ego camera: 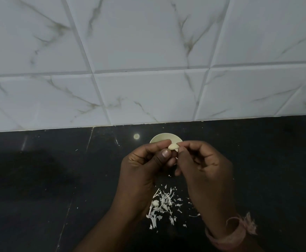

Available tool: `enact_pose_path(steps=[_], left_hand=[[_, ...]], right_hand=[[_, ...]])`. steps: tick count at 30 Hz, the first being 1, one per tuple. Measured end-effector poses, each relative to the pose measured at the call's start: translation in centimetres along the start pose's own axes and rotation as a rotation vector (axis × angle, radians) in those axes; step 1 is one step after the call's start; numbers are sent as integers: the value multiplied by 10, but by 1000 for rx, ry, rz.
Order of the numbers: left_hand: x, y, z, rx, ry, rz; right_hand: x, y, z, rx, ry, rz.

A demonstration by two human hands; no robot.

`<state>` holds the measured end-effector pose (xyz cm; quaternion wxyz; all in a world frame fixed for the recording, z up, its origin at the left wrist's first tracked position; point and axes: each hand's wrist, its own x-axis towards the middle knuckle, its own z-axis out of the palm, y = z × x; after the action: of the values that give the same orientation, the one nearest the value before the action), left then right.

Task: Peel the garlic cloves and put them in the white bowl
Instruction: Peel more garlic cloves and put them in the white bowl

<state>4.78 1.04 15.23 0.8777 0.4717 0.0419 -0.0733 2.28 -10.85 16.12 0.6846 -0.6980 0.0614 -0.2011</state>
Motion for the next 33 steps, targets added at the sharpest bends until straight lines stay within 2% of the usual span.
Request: enact_pose_path(steps=[9, 16, 23, 28, 33], left_hand=[[-6, 6, 9, 32, 5, -12], [-1, 4, 6, 43, 10, -132], [7, -3, -5, -7, 8, -223], [8, -10, -10, -48, 1, -243], [7, -16, -18, 87, -16, -183]], right_hand=[[-3, 3, 6, -181, 147, -109], [-2, 16, 3, -240, 125, -24], [-2, 18, -1, -147, 14, 69], [3, 24, -7, 20, -9, 202], [1, 42, -11, -20, 6, 220]])
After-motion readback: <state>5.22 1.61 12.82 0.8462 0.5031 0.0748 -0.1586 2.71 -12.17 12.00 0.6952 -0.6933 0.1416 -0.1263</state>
